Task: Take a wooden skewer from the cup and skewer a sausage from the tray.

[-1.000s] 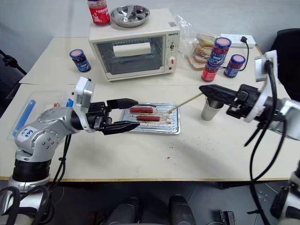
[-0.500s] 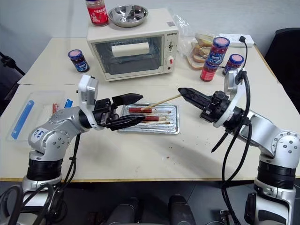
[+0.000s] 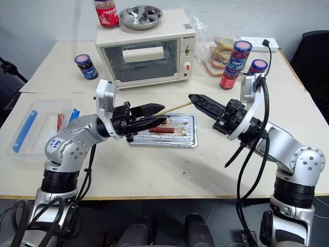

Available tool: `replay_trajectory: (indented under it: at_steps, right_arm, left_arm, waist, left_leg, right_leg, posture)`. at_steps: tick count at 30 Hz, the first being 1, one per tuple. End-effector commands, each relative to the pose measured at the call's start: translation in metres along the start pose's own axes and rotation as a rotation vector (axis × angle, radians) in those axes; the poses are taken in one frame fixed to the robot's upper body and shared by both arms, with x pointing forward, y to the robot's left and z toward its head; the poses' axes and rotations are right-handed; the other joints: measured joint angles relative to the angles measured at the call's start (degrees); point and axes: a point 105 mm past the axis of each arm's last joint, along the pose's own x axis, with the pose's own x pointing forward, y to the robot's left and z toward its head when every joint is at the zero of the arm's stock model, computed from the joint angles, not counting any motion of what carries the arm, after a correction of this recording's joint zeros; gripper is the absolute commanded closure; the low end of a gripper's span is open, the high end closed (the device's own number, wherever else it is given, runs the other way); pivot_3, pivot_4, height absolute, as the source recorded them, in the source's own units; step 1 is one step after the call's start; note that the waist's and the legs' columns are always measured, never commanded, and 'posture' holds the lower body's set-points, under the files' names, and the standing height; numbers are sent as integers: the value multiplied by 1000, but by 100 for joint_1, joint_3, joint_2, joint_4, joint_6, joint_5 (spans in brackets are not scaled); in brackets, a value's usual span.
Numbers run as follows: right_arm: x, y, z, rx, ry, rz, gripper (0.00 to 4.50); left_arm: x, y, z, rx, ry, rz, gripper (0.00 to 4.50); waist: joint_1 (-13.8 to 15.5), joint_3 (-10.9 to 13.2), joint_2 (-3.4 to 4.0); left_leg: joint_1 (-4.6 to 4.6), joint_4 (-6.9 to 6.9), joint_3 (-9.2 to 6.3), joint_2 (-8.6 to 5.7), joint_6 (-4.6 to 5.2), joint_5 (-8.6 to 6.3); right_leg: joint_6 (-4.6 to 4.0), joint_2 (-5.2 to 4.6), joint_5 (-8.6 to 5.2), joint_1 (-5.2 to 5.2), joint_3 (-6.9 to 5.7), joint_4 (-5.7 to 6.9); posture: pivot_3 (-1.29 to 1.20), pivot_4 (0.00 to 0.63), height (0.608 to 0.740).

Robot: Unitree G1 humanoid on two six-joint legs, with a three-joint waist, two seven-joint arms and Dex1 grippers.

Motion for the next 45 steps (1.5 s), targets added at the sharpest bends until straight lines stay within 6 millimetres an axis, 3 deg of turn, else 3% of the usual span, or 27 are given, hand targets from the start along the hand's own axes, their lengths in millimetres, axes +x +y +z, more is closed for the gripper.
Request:
replay_trajectory:
  at_steps: [1, 15, 20, 24, 26, 33, 36, 40, 45]
  right_arm:
    - [2, 10, 1, -10, -13, 45, 4500]
    - [3, 10, 2, -11, -10, 41, 4500]
    - [2, 9, 3, -9, -16, 35, 4500]
    - [3, 9, 3, -7, -21, 36, 4500]
    - [3, 10, 3, -7, -22, 36, 4500]
    - [2, 9, 1, -7, -19, 28, 4500]
    - [1, 7, -1, -16, 1, 10, 3795]
    - [1, 4, 0, -90, 72, -82, 2794]
    - [11, -12, -2, -337, 212, -225, 2794]
  left_arm:
    - [5, -5, 7, 42, -11, -30, 3187]
    - [12, -3, 10, 47, -43, -8, 3187]
    - [13, -3, 11, 41, -54, -6, 4142]
    - [14, -4, 10, 39, -52, -8, 4142]
    - [13, -4, 11, 32, -66, -6, 4490]
    - [10, 0, 16, 32, -82, 23, 4495]
    - [5, 3, 17, 41, -64, 44, 4500]
    - [-26, 6, 24, 78, 5, 130, 4500]
    - [-72, 1, 28, 87, 110, 221, 4500]
  waist:
    - [-2, 0, 0]
    - [1, 0, 0]
    - [-1, 0, 0]
    - [0, 0, 0]
    - [2, 0, 0]
    - [-1, 0, 0]
    - [-7, 0, 0]
    - [-20, 0, 0]
    - [-87, 0, 0]
  left_leg:
    - [0, 0, 0, 0, 0, 0]
    - [0, 0, 0, 0, 0, 0]
    - [0, 0, 0, 0, 0, 0]
    - [0, 0, 0, 0, 0, 0]
    - [0, 0, 0, 0, 0, 0]
    - [0, 0, 0, 0, 0, 0]
    - [0, -1, 0, 0, 0, 0]
    - [-2, -3, 0, 0, 0, 0]
    - [-1, -8, 0, 4, 0, 0]
  right_leg:
    - [0, 0, 0, 0, 0, 0]
    - [0, 0, 0, 0, 0, 0]
    - [0, 0, 0, 0, 1, 0]
    - [0, 0, 0, 0, 0, 0]
    - [0, 0, 0, 0, 0, -1]
    - [0, 0, 0, 0, 1, -1]
    - [0, 0, 0, 0, 1, -1]
    - [0, 1, 0, -5, 2, 0]
    - [0, 1, 0, -6, 3, -4]
  posture:
    - [0, 150, 740]
    - [0, 150, 740]
    - [0, 150, 740]
    - [0, 150, 740]
    - [0, 150, 740]
    - [0, 150, 740]
    - [0, 150, 740]
    - [0, 150, 740]
    - [0, 150, 740]
